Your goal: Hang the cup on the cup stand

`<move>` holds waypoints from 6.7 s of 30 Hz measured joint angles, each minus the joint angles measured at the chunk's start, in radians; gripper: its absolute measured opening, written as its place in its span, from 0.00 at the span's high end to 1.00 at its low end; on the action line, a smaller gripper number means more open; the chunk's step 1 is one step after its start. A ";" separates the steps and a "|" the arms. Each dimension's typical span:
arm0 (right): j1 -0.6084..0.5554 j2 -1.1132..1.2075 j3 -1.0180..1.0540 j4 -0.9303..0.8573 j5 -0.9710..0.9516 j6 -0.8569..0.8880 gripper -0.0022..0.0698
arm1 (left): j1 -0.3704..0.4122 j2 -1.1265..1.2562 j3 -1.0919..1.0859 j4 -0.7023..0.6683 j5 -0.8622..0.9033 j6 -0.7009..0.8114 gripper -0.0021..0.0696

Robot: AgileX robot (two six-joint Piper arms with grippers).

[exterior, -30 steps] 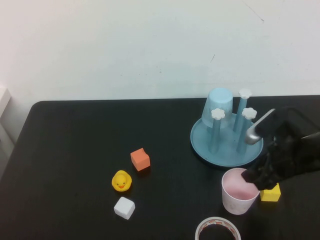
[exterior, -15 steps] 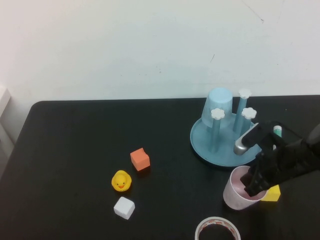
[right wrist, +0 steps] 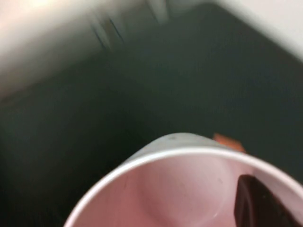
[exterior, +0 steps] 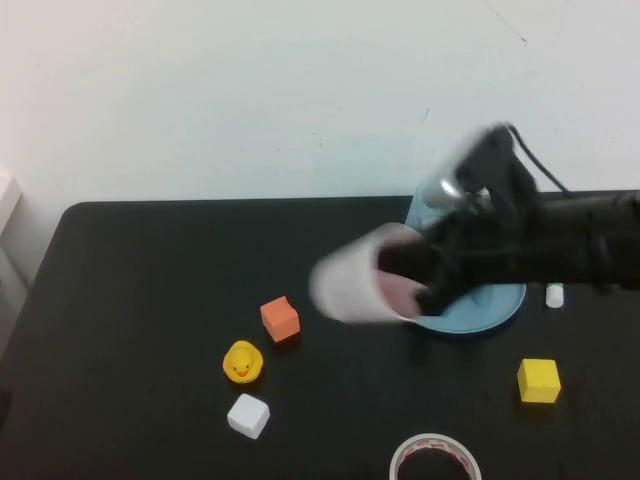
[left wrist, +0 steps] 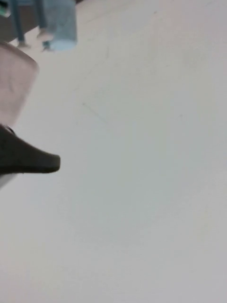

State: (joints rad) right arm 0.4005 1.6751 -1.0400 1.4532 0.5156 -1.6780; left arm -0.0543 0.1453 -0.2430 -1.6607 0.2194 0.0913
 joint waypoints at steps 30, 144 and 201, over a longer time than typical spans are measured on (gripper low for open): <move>0.563 -0.016 -0.262 0.232 0.135 -0.557 0.91 | 0.000 0.000 0.000 -0.046 0.171 -0.147 0.07; 0.574 -1.210 0.704 -2.519 0.491 2.919 0.97 | -0.580 2.531 -2.282 -0.052 -0.053 1.601 0.22; 0.574 -1.210 0.699 -1.746 -0.028 1.737 0.97 | -0.546 1.386 -2.123 1.800 1.019 0.384 0.97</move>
State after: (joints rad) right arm 0.9741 0.4651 -0.3415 -0.2927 0.4880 0.0594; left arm -0.6006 1.5314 -2.3659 0.1397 1.2382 0.4749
